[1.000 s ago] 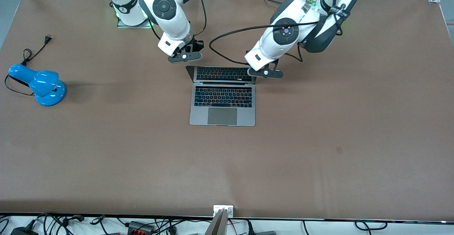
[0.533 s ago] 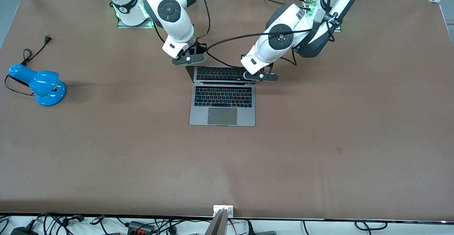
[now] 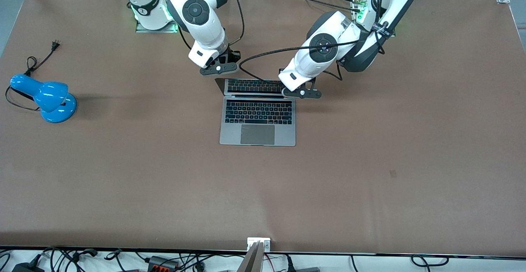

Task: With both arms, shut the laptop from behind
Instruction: 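Push the laptop screen down with both grippers toward the keyboard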

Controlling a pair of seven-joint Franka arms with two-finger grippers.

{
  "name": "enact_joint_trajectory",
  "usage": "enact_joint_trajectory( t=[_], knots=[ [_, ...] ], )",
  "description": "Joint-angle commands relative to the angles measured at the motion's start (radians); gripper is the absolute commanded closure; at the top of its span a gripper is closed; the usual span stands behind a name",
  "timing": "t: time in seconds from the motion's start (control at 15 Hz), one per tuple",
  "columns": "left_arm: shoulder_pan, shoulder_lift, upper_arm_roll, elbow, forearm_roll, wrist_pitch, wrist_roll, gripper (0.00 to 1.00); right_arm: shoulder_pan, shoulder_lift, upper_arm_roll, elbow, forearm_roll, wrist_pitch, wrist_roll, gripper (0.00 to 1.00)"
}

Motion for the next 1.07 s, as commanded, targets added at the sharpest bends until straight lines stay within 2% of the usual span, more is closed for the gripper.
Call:
enact_joint_trajectory(
  t=[0.0,0.4,0.67,0.8,1.0],
  knots=[
    [-0.003,0.039,0.000,0.038,0.025,0.003,-0.022,1.00,0.015,-0.004,-0.014,-0.006,-0.001,0.025,0.012,1.00],
    [-0.006,0.087,-0.002,0.088,0.086,0.003,-0.060,1.00,0.004,0.016,-0.020,-0.003,-0.009,0.129,0.009,1.00],
    [-0.008,0.110,0.000,0.110,0.095,0.003,-0.063,1.00,-0.005,0.077,-0.024,0.005,-0.015,0.233,0.007,1.00],
    [-0.009,0.129,0.001,0.137,0.112,0.002,-0.064,1.00,-0.028,0.098,-0.026,0.008,-0.041,0.290,0.006,1.00],
    [-0.011,0.165,0.001,0.172,0.137,0.003,-0.066,1.00,-0.048,0.121,-0.027,0.029,-0.069,0.303,0.003,1.00]
  ],
)
